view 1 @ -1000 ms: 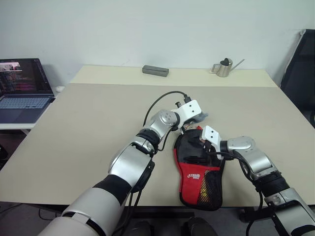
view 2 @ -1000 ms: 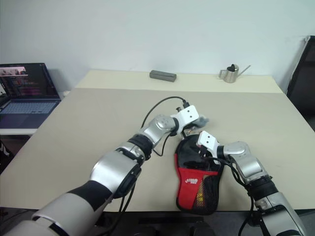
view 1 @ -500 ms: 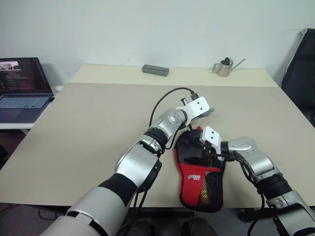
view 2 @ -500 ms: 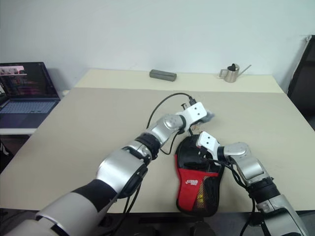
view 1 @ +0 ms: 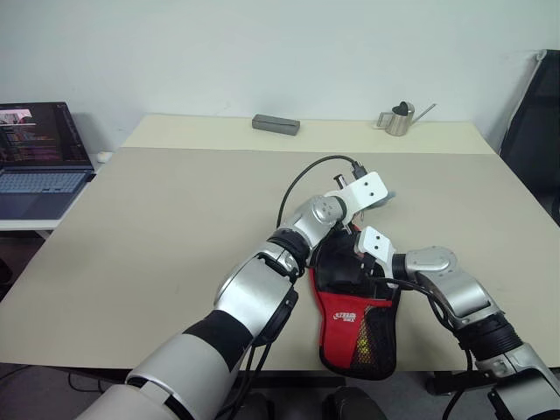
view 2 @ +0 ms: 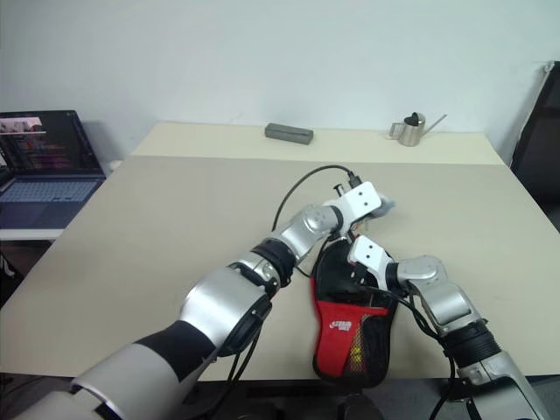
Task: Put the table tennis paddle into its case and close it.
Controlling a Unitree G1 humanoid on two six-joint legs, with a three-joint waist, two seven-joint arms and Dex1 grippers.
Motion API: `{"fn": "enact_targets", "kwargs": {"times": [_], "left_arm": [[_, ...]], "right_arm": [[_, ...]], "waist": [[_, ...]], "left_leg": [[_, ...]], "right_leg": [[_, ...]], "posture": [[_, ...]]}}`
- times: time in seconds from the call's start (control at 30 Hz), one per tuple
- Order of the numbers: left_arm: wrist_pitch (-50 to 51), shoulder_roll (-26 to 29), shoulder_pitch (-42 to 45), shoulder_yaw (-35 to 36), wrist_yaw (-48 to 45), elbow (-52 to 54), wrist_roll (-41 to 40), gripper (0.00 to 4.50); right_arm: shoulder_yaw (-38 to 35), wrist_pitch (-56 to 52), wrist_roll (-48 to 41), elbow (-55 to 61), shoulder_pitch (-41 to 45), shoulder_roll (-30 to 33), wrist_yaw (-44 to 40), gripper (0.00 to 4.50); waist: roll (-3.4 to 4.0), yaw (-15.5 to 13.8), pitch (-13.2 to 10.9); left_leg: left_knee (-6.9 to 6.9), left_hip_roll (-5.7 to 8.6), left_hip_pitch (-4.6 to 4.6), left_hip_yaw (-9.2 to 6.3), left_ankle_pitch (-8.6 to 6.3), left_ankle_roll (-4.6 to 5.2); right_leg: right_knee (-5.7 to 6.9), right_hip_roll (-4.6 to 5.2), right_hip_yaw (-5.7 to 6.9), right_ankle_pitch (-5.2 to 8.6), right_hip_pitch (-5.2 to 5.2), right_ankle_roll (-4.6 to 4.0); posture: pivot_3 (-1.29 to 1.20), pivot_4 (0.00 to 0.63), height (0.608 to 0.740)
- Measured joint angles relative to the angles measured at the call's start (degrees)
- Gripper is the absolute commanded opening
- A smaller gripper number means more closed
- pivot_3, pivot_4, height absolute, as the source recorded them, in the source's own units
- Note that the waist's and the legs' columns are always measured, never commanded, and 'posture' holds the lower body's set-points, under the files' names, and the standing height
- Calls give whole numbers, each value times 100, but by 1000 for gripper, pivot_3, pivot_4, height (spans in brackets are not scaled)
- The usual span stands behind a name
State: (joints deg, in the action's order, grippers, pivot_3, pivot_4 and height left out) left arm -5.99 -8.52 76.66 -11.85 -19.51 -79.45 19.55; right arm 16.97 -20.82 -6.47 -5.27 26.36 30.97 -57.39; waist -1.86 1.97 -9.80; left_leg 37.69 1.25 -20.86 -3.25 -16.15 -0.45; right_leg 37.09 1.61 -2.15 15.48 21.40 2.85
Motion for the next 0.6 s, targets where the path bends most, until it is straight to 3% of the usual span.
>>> {"fn": "enact_targets", "kwargs": {"times": [0.07, 0.37, 0.6], "left_arm": [[59, -4, 13, 69, -93, 0, -44, 182], [67, -7, 17, 245, -501, 3, -160, 3295], [23, 42, 118, 572, -921, 30, -445, 3295]], "right_arm": [[0, -11, 0, 5, 0, 1, 0, 4500], [0, -14, 0, -7, 11, -3, -4, 4500], [2, -13, 3, -130, 85, -48, -48, 4500]], "waist": [[0, 0, 0], [1, 2, 0], [2, 11, 1]], "left_leg": [[0, 0, 0, 0, 0, 0], [0, 0, 0, 0, -1, -1], [0, -1, 3, 1, -1, -1]], "right_leg": [[-1, -1, 0, 0, 0, 0], [0, -2, 1, 0, 0, 0], [1, -4, 0, 0, 0, 0]], "posture": [[0, 150, 740], [0, 150, 740], [0, 150, 740]]}}
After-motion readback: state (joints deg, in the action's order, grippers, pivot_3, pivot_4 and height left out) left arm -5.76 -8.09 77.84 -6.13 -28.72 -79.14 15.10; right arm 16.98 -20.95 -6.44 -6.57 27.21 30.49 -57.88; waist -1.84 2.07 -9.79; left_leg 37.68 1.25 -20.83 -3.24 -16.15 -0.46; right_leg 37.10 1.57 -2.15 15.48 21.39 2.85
